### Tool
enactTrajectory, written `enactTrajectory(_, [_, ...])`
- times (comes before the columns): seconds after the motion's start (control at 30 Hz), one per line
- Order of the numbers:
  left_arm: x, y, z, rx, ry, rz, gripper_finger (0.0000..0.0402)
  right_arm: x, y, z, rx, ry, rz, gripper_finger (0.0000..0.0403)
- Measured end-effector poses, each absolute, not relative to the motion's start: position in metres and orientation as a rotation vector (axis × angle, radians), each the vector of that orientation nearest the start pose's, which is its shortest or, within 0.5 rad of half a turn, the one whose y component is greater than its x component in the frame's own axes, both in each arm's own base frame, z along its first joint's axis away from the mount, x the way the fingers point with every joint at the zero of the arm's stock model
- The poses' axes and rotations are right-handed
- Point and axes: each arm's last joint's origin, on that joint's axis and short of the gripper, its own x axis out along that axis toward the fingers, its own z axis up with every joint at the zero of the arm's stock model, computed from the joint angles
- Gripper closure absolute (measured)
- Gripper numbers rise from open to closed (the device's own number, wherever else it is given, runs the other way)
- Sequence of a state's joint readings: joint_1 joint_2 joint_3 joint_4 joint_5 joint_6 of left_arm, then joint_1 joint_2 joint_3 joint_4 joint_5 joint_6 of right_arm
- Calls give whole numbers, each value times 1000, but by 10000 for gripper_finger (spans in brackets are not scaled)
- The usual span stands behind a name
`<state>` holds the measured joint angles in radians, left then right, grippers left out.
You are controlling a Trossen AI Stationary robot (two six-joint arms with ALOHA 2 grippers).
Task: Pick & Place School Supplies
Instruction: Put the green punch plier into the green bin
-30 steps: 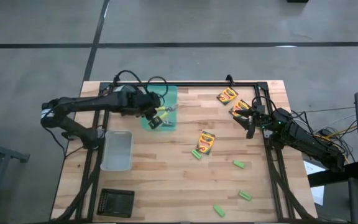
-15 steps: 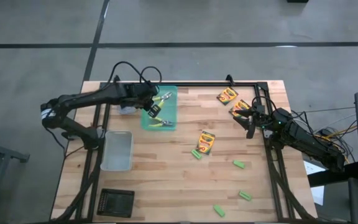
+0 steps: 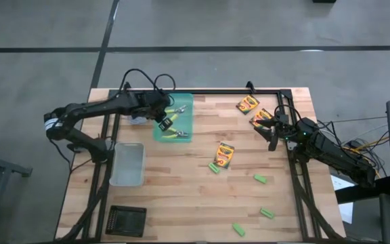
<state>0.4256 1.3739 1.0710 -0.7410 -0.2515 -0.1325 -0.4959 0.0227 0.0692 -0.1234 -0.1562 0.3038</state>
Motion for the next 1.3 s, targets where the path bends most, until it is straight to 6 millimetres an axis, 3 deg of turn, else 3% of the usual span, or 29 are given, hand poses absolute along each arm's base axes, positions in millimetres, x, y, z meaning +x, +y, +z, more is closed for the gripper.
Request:
enactTrajectory(0.3, [243, 123, 264, 63, 1069, 519, 348, 85, -41, 173, 326, 22, -348, 207])
enactTrajectory(0.6, [239, 150, 245, -54, 1103, 443, 348, 85, -41, 173, 326, 22, -348, 207])
enactTrajectory(1.3, [259, 170, 239, 72, 1139, 325, 348, 85, -41, 173, 326, 21, -348, 207])
